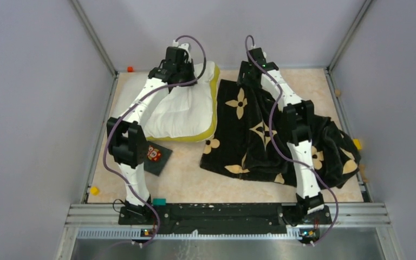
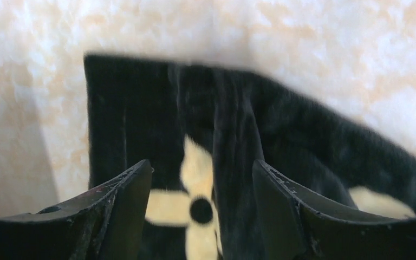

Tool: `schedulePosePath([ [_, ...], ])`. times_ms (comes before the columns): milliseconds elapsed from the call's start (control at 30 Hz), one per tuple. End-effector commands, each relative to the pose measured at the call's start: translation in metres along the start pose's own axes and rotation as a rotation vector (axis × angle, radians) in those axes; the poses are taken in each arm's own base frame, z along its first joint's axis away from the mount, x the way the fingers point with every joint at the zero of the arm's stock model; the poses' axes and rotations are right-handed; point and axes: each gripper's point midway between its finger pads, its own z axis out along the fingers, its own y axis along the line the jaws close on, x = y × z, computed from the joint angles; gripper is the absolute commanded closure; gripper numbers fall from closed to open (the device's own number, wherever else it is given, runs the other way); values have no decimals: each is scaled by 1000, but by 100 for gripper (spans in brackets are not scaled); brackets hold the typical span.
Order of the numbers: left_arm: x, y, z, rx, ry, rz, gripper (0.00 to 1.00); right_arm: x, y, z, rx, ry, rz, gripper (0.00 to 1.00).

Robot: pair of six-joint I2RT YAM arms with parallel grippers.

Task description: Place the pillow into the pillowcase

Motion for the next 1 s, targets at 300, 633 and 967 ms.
schedulePosePath([
  [300, -54, -108, -53, 352, -133, -7, 100, 73, -11, -137, 31, 7, -109, 40],
  [633, -24, -129, -25, 396, -50, -43, 100, 104, -25, -85, 88, 100, -150, 48],
  [967, 4, -128, -4, 391, 17, -43, 100, 99, -64, -84, 115, 108, -61, 70],
])
